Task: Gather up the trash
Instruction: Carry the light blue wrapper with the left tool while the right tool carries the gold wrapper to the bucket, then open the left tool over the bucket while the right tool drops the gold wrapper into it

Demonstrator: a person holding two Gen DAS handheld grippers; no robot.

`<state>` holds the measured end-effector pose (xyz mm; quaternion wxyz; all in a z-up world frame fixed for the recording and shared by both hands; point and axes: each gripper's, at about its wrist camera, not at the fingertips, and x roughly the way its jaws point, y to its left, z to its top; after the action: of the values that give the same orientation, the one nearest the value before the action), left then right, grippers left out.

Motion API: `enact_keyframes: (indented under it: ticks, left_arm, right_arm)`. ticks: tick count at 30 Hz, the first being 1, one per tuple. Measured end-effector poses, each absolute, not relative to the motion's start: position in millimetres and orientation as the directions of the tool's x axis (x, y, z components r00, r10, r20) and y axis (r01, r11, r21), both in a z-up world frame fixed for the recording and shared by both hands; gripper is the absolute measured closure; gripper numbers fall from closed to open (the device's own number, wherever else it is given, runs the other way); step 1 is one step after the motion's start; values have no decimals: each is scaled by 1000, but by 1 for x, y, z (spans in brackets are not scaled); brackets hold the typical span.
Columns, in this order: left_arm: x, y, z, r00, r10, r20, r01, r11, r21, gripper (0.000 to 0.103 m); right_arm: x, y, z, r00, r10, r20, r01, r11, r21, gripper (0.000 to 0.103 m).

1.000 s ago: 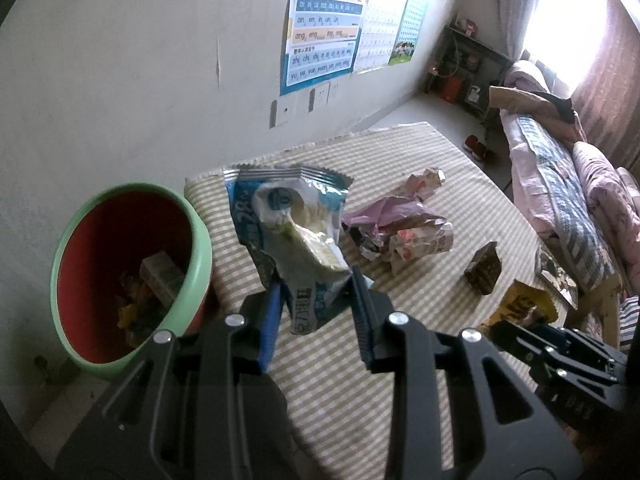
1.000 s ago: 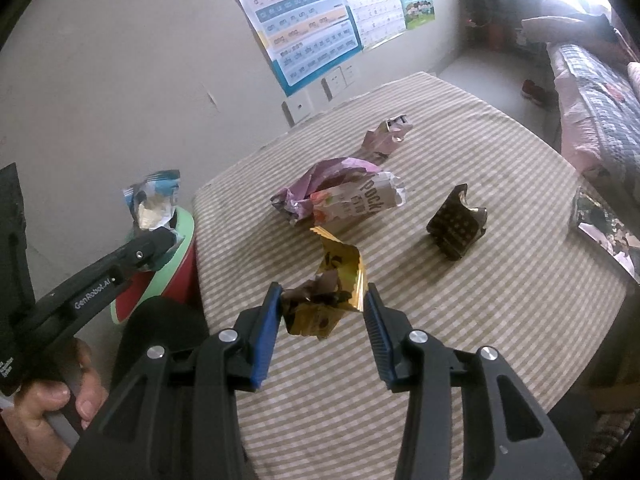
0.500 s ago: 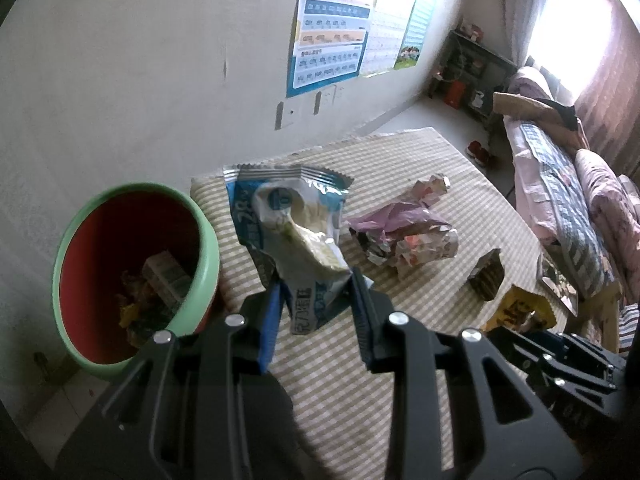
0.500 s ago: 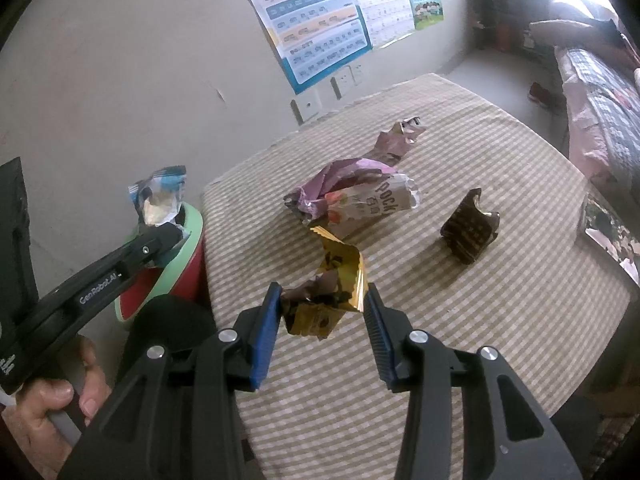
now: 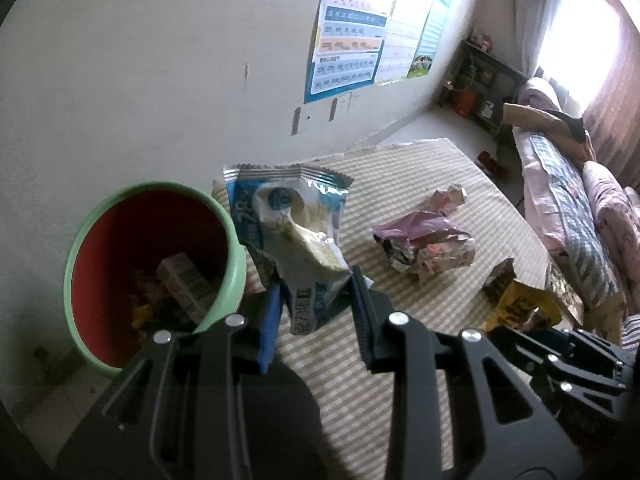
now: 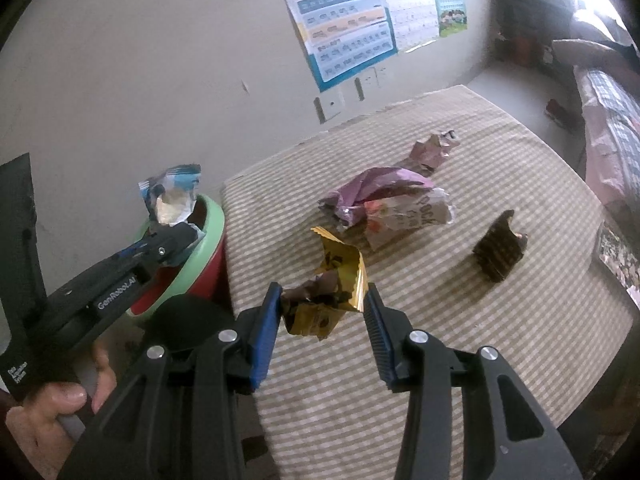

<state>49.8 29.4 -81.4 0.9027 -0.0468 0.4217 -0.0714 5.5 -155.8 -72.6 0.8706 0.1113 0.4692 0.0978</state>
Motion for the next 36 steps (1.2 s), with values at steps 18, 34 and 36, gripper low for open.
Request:
enact_keyframes:
  ticks: [18,34,36]
  left_arm:
    - [52,80,-84,661,-124,-740,-4,986,-168,72]
    - [55,123,-96,655,-95,-750,-88,976,-200,72]
    - [57,134,-98,650,-79,-756,-112,974,-197,72]
  right_arm:
    - [23,-116,-70,516,264,-815,-125,964,234,61]
    - [42,-73,-76,473,309,-826,-183,951,251,61]
    - [48,-65,-75,473,324,-820,-200,945,258,61]
